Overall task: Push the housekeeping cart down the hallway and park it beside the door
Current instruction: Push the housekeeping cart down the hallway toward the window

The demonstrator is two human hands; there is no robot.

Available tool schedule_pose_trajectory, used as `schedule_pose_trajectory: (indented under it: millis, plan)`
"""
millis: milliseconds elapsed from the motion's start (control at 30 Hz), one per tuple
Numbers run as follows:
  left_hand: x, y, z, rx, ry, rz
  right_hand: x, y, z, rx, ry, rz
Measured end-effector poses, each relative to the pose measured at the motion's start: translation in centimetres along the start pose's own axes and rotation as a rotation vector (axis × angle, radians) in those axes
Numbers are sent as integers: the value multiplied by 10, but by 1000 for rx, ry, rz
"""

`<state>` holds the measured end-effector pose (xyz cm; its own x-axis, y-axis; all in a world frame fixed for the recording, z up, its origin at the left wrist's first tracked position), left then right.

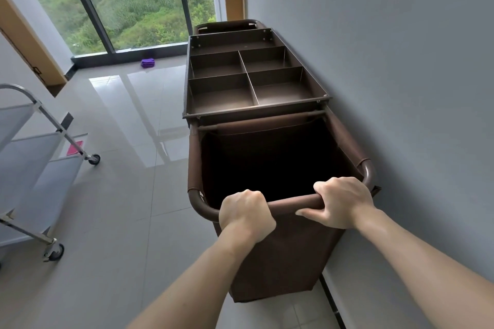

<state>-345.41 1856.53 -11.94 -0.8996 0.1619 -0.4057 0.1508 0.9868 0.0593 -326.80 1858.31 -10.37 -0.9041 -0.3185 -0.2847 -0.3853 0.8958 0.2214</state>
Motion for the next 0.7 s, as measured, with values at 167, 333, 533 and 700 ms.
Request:
schedule_pose_trajectory:
  millis: [167,333,533,700]
  plan:
    - [-1,40,0,-25,1,-15,-21,35,14,-15,8,-3]
    - [-3,80,2,-54,12,-30,-43,71,30,-14,13,-21]
    - [-11,132,9,-65,41,-69,-75,113,52,15,28,-44]
    - [-6,168,10,-73,48,-105,-89,147,65,6,69,-65]
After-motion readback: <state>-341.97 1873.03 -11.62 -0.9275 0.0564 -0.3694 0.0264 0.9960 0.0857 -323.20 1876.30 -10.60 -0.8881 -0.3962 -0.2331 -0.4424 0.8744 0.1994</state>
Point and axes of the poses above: each hand's wrist, its own y-axis towards the middle knuckle, its own z-axis out of the palm, x = y × z, the point moved 9 cm from there along y, towards the middle knuckle, and after that the axes turned 15 degrees about -y, right-handed, at the moved point
